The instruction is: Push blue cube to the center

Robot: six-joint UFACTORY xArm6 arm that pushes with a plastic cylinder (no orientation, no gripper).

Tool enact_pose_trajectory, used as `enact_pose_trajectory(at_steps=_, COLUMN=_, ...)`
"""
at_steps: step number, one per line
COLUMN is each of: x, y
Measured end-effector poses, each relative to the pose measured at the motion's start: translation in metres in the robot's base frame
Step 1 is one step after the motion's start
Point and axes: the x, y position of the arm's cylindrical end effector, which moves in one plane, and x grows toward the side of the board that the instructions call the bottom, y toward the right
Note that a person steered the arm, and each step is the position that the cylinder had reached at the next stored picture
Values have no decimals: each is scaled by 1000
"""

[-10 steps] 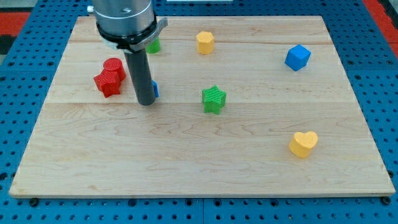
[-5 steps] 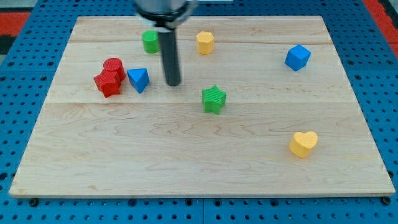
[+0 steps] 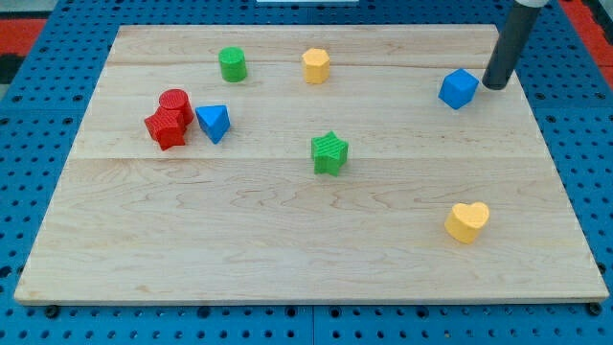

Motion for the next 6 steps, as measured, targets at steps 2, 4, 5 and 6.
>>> enact_pose_trajectory(at_steps=2, x=3, y=-122)
enact_pose_trajectory(at_steps=4, x=34, y=-26)
enact_pose_trajectory(at_steps=5, x=57, y=-48)
enact_pose_trajectory(at_steps=6, x=48, y=-90)
